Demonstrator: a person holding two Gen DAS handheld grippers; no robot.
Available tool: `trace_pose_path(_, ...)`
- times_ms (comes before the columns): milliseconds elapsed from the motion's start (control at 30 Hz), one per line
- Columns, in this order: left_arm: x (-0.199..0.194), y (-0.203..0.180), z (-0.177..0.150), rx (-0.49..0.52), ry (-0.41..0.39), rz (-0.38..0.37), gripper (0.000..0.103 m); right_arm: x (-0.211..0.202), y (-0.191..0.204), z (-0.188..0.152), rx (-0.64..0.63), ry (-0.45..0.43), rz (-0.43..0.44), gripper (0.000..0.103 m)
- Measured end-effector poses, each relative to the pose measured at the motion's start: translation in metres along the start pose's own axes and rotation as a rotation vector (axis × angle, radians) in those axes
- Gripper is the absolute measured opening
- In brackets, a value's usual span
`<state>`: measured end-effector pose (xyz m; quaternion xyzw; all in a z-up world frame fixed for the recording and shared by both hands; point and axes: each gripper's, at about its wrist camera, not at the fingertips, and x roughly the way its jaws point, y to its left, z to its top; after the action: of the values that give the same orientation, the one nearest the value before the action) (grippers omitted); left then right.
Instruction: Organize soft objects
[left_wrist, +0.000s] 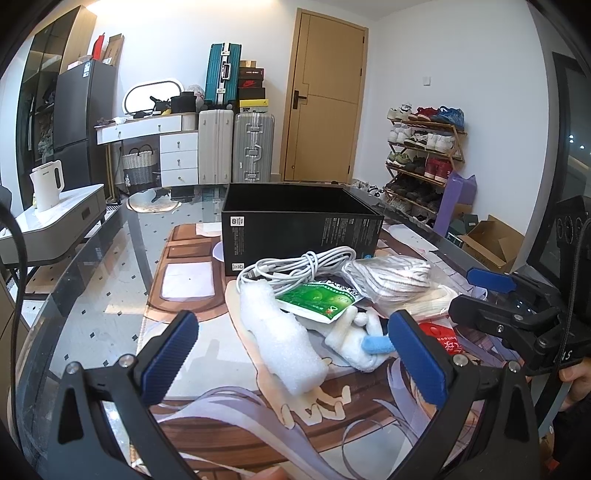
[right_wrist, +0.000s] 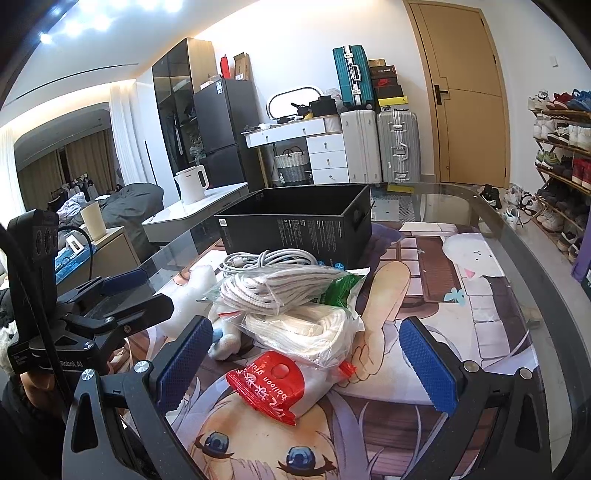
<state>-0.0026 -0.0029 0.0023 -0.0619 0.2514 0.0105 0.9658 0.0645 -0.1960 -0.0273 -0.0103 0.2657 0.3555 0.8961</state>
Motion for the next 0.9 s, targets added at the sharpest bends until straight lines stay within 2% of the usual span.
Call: trace_pose_path(900,0.0016,0.0020,-0.0014,-0.010,0.005,0.005,0.103,0.0023,0.0016,0.0000,0.005,0.003,-0.006,0.103)
